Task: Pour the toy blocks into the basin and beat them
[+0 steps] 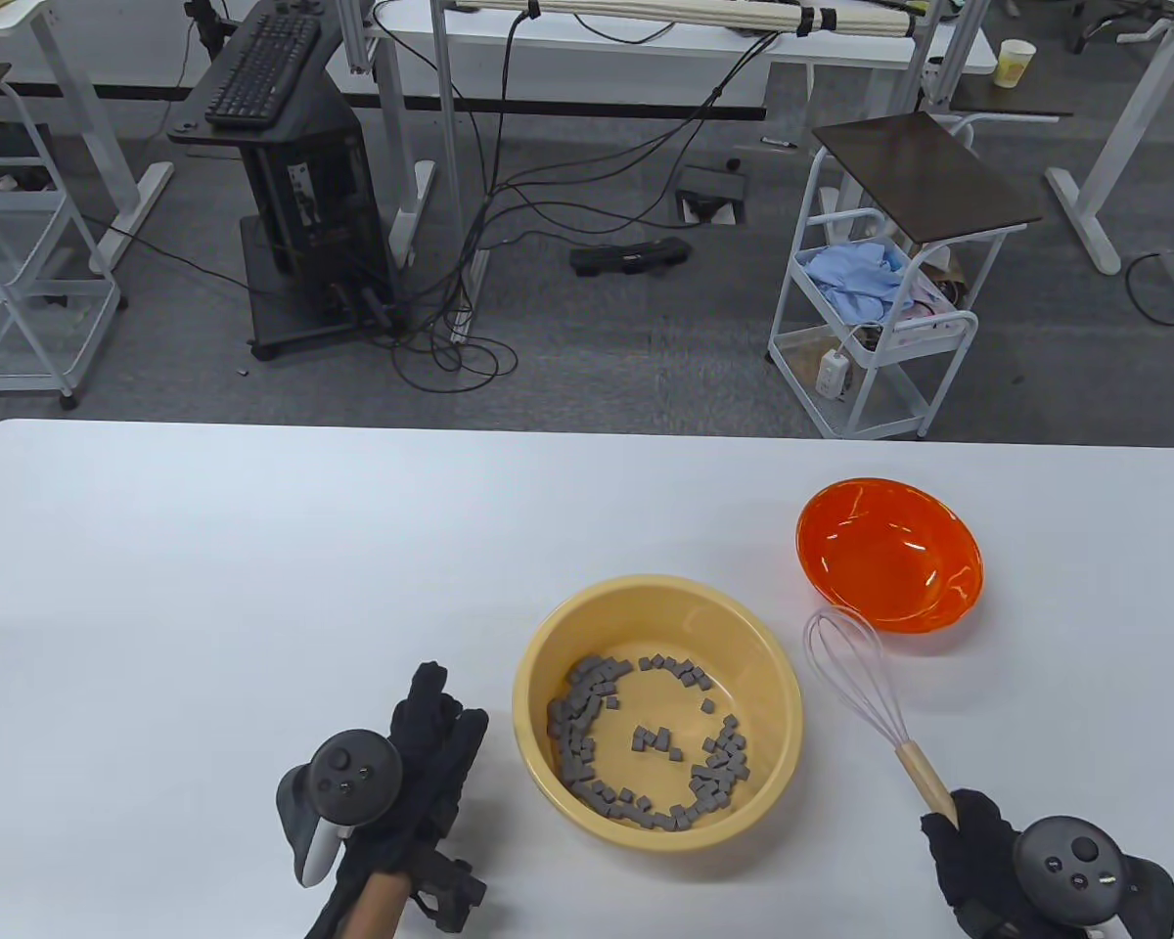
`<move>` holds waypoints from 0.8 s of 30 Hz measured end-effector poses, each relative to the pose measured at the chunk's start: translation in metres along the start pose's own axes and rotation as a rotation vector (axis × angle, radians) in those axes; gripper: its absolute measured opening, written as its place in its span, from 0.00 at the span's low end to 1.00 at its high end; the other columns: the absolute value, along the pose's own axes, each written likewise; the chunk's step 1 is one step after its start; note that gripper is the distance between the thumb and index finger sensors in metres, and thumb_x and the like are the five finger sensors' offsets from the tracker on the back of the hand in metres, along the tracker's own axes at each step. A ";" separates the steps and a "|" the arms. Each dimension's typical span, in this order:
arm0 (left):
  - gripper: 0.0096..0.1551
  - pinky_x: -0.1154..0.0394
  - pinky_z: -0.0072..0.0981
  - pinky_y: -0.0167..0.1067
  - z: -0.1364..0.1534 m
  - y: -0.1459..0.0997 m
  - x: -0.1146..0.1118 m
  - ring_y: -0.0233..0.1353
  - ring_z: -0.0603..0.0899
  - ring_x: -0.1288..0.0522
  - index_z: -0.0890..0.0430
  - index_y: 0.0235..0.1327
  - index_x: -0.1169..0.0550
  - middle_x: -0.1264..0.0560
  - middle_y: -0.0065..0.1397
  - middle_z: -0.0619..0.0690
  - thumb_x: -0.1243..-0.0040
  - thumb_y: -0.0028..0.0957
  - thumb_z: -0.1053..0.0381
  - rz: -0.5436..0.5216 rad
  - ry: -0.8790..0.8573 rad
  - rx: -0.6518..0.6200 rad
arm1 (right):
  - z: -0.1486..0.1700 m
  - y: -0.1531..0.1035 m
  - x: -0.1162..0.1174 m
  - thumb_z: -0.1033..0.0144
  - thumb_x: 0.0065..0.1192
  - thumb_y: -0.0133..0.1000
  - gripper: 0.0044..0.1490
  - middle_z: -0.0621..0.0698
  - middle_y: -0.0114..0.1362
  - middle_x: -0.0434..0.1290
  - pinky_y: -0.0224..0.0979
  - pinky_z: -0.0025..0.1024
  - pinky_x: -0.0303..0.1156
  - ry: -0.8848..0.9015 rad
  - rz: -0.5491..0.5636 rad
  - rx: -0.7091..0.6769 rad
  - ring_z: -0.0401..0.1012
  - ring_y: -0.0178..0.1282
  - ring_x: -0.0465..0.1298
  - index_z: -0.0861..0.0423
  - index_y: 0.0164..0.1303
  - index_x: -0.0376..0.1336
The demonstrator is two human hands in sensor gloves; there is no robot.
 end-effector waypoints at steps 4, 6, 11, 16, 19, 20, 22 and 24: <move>0.43 0.32 0.74 0.67 0.013 0.000 0.006 0.75 0.74 0.29 0.72 0.85 0.50 0.38 0.79 0.75 0.55 0.74 0.44 -0.058 0.100 0.008 | 0.020 0.002 0.005 0.58 0.53 0.71 0.34 0.66 0.57 0.76 0.56 0.52 0.76 -0.036 -0.019 0.086 0.48 0.37 0.81 0.71 0.73 0.56; 0.43 0.32 0.75 0.67 0.018 0.000 0.008 0.76 0.74 0.29 0.72 0.85 0.50 0.38 0.80 0.75 0.55 0.74 0.44 -0.059 0.141 0.023 | 0.028 0.005 0.008 0.57 0.53 0.71 0.34 0.65 0.58 0.75 0.56 0.52 0.76 -0.085 -0.012 0.127 0.48 0.38 0.81 0.71 0.73 0.56; 0.43 0.33 0.76 0.67 0.024 0.000 0.014 0.77 0.75 0.30 0.72 0.85 0.49 0.39 0.81 0.76 0.55 0.74 0.44 -0.074 0.182 0.048 | 0.041 0.016 0.014 0.57 0.52 0.72 0.33 0.68 0.63 0.73 0.60 0.56 0.74 -0.140 -0.033 0.253 0.54 0.45 0.81 0.69 0.75 0.55; 0.42 0.33 0.77 0.67 0.027 0.001 0.015 0.77 0.75 0.30 0.72 0.85 0.49 0.39 0.81 0.76 0.54 0.74 0.45 -0.046 0.221 0.043 | 0.044 0.025 0.021 0.57 0.58 0.72 0.32 0.76 0.80 0.55 0.70 0.64 0.64 -0.265 -0.092 0.351 0.67 0.68 0.68 0.66 0.76 0.58; 0.42 0.34 0.77 0.67 0.029 0.002 0.012 0.77 0.76 0.31 0.71 0.85 0.49 0.39 0.81 0.76 0.54 0.74 0.45 -0.024 0.247 0.042 | 0.044 0.027 0.028 0.56 0.60 0.72 0.32 0.76 0.82 0.51 0.73 0.67 0.60 -0.303 -0.129 0.380 0.70 0.73 0.63 0.65 0.76 0.60; 0.42 0.34 0.78 0.68 0.029 0.002 0.012 0.78 0.76 0.31 0.71 0.86 0.49 0.39 0.81 0.76 0.54 0.74 0.45 -0.014 0.264 0.041 | 0.045 0.027 0.029 0.56 0.61 0.72 0.32 0.76 0.83 0.50 0.73 0.68 0.60 -0.310 -0.143 0.391 0.70 0.73 0.62 0.65 0.76 0.60; 0.42 0.35 0.78 0.68 0.029 0.003 0.012 0.78 0.77 0.32 0.71 0.86 0.49 0.40 0.82 0.76 0.54 0.74 0.45 -0.005 0.287 0.040 | 0.046 0.027 0.031 0.56 0.60 0.72 0.32 0.76 0.83 0.50 0.74 0.68 0.59 -0.320 -0.172 0.410 0.70 0.74 0.61 0.65 0.77 0.59; 0.42 0.36 0.79 0.68 0.028 0.003 0.012 0.79 0.78 0.33 0.71 0.86 0.49 0.40 0.82 0.76 0.54 0.74 0.44 -0.002 0.313 0.035 | 0.046 0.027 0.030 0.57 0.61 0.72 0.33 0.75 0.83 0.51 0.74 0.68 0.59 -0.309 -0.165 0.410 0.70 0.74 0.61 0.65 0.78 0.58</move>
Point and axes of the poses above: the tracker on the back of each hand, its own z axis roughly to the little-finger side, its own y axis roughly from the wrist to the fingertips, x = y × z, the point moved 4 cm from there along y, roughly from the wrist to the fingertips
